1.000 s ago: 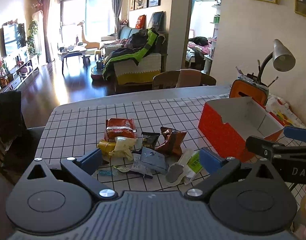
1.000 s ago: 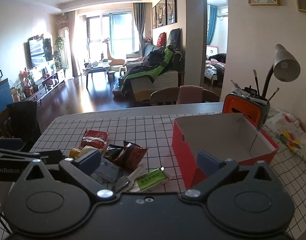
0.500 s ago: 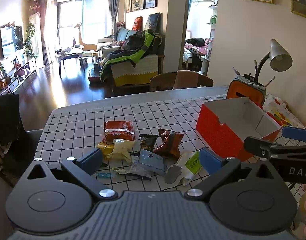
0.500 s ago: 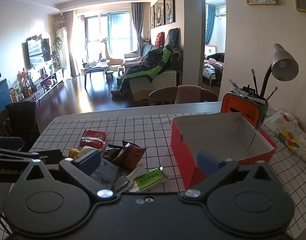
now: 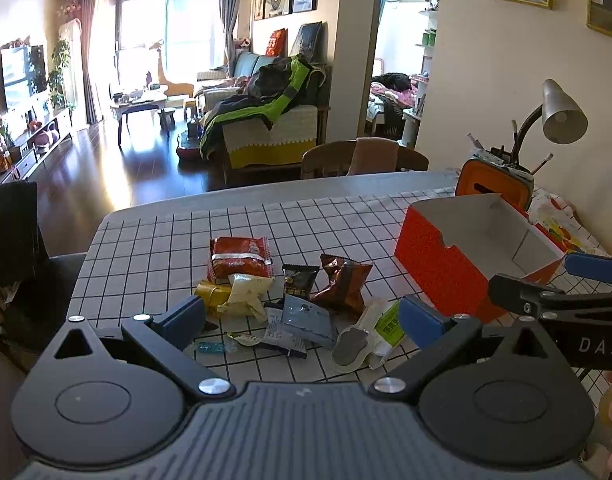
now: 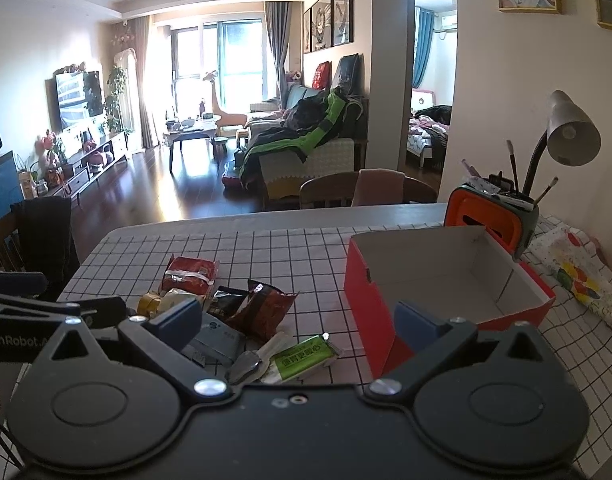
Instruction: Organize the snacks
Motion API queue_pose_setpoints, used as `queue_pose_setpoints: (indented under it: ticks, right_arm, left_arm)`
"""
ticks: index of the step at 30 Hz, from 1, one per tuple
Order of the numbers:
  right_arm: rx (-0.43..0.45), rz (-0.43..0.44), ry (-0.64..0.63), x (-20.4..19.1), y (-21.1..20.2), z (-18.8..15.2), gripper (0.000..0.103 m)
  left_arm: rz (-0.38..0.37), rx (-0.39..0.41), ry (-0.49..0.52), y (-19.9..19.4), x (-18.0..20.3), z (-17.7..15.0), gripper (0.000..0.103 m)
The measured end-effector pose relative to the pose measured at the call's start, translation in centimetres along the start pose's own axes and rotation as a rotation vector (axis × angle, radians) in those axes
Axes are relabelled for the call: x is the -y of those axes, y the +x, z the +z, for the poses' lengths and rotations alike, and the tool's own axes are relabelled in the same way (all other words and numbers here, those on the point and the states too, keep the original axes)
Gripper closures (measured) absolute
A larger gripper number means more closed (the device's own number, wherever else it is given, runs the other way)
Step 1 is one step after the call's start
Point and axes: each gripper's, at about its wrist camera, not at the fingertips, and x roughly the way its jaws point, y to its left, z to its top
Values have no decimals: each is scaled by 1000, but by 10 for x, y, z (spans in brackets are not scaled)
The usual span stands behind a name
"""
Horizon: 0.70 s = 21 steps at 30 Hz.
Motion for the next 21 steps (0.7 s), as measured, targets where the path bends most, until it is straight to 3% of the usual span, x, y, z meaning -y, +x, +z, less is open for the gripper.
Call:
queue_pose_setpoints:
  ticks: [10,21]
  right_arm:
    - [-72,-11,-27,-10,20,-2,1]
    - [-254,18,-34,-3,95,-23,6]
  left_arm:
    - [-7,-44,-17,17,-14,-5,0]
    - [41,-162,-13,70,-34,-34,0]
